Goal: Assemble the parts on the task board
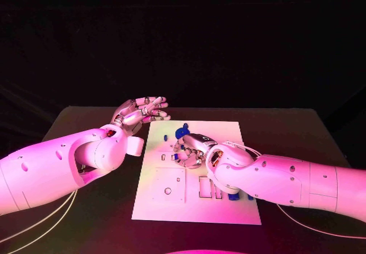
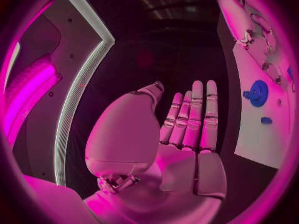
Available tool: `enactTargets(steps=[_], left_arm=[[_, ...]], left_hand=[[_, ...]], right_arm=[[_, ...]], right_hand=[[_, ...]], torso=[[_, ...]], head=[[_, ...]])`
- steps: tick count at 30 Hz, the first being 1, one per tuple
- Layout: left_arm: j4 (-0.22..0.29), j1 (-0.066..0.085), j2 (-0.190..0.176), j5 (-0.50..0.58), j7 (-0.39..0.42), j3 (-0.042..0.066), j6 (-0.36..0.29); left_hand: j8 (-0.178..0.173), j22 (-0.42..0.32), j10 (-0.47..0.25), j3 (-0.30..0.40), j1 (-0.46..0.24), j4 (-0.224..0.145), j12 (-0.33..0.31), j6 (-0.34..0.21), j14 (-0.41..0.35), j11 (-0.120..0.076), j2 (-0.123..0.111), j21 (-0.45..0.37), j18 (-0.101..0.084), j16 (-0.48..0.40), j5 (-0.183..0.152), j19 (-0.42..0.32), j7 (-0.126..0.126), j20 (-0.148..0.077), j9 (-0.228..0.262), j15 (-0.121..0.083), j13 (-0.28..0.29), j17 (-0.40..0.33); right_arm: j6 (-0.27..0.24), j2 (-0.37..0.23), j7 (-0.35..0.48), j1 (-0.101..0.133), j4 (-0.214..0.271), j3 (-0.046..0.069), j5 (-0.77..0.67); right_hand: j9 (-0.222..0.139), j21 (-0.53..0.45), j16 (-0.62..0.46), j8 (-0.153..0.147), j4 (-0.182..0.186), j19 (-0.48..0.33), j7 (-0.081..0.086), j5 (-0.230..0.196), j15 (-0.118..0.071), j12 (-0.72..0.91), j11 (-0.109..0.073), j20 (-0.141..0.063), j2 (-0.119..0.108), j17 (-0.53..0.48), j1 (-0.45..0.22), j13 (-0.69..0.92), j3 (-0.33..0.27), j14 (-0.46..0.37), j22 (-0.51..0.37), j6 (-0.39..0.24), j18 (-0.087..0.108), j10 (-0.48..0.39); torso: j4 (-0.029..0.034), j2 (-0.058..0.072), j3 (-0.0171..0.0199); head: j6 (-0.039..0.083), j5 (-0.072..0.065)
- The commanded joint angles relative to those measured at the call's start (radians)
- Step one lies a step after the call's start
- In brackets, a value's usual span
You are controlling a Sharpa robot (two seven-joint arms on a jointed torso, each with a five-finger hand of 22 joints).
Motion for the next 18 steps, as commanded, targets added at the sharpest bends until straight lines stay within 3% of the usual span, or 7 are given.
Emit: enactTargets(steps=[1,8,11,13,14,16,18], left_arm=[[0.001,0.001,0.002,-0.004,0.007,0.001,0.017],[-0.013,0.001,0.001,-0.022,-0.005,0.001,0.011],[-0.026,0.001,0.0,-0.056,-0.037,0.001,0.004],[-0.04,0.001,-0.001,-0.117,-0.094,0.001,0.011],[-0.044,0.001,-0.001,-0.141,-0.116,0.001,0.016],[-0.054,0.002,0.0,-0.195,-0.167,0.001,0.029],[-0.07,0.002,0.001,-0.264,-0.235,0.001,0.06]], left_hand=[[-0.002,-0.001,0.002,0.007,0.008,0.002,-0.002,-0.009,-0.003,0.004,0.0,-0.004,0.013,-0.003,-0.002,-0.007,0.051,0.002,0.001,0.004,0.001,0.001],[-0.002,-0.001,0.002,0.007,0.007,0.002,-0.003,-0.009,-0.003,0.004,0.0,-0.004,0.013,-0.004,-0.003,-0.007,0.051,0.002,0.001,0.004,0.001,0.002],[0.0,0.012,0.039,0.002,-0.003,0.007,0.011,-0.007,0.024,-0.005,-0.008,0.029,0.015,0.012,-0.002,0.037,0.046,-0.011,0.005,-0.006,0.009,0.019],[0.014,0.043,0.124,-0.015,-0.031,0.014,0.062,0.013,0.089,-0.031,-0.024,0.094,0.016,0.058,-0.003,0.116,0.026,-0.04,0.014,-0.034,0.034,0.051],[0.023,0.052,0.135,-0.023,-0.046,0.016,0.072,0.024,0.097,-0.037,-0.026,0.111,0.014,0.065,-0.002,0.128,0.021,-0.048,0.019,-0.039,0.04,0.061],[0.054,0.094,0.198,-0.055,-0.093,0.016,0.138,0.05,0.161,-0.062,-0.032,0.192,0.014,0.117,0.001,0.195,0.0,-0.076,0.038,-0.066,0.081,0.105],[0.085,0.129,0.209,-0.072,-0.102,0.017,0.193,0.062,0.185,-0.076,-0.031,0.252,0.012,0.142,-0.005,0.214,-0.009,-0.093,0.058,-0.079,0.123,0.14]], right_arm=[[-0.009,-0.002,0.013,-0.001,0.005,0.0,-0.001],[-0.035,-0.037,0.032,0.002,0.051,0.001,0.016],[-0.045,-0.062,0.065,0.013,0.082,0.003,0.044],[-0.046,-0.089,0.109,0.028,0.111,0.006,0.084],[-0.043,-0.101,0.13,0.037,0.124,0.007,0.106],[-0.032,-0.125,0.169,0.052,0.146,0.009,0.153],[-0.01,-0.154,0.212,0.069,0.167,0.011,0.218]], right_hand=[[-0.001,-0.004,-0.003,-0.007,0.0,-0.004,0.0,0.003,0.005,-0.005,0.003,0.008,-0.01,0.192,0.003,-0.001,-0.009,0.087,0.065,-0.005,-0.007,-0.008],[-0.004,-0.008,-0.003,-0.014,0.009,-0.005,0.002,0.001,0.007,-0.005,0.005,0.011,-0.027,0.19,-0.009,-0.002,-0.033,0.087,0.063,-0.015,-0.006,-0.009],[-0.008,-0.018,-0.006,-0.026,0.018,-0.01,0.006,0.003,0.01,-0.006,0.008,0.013,-0.027,0.181,-0.01,-0.004,-0.056,0.085,0.056,-0.031,-0.004,-0.01],[-0.008,-0.038,-0.011,-0.027,0.018,-0.022,0.006,0.003,0.011,-0.006,0.009,0.014,-0.027,0.168,-0.006,-0.005,-0.061,0.081,0.041,-0.033,0.001,-0.012],[-0.009,-0.047,-0.013,-0.029,0.018,-0.027,0.007,-0.028,0.012,-0.008,0.01,0.015,-0.025,0.164,0.003,-0.007,-0.071,0.08,0.035,-0.035,0.003,-0.015],[-0.008,-0.065,-0.017,-0.029,0.018,-0.038,0.008,-0.031,0.012,-0.012,0.011,0.016,-0.021,0.153,0.011,-0.013,-0.075,0.077,0.021,-0.034,0.007,-0.021],[-0.007,-0.079,-0.02,-0.026,0.017,-0.047,0.007,-0.031,0.012,-0.015,0.011,0.016,-0.019,0.147,0.017,-0.016,-0.079,0.075,0.011,-0.029,0.011,-0.026]], torso=[[0.0002,0.0,-0.0004],[0.0005,-0.002,-0.0004],[0.0005,-0.003,-0.0003],[0.0023,-0.004,-0.0008],[0.0026,-0.004,-0.0009],[0.0008,-0.004,-0.0009],[-0.0001,-0.007,-0.0014]], head=[[0.001,-0.001],[0.0,0.001],[0.002,0.001],[0.003,0.0],[0.003,0.0],[0.005,0.002],[0.004,0.002]])
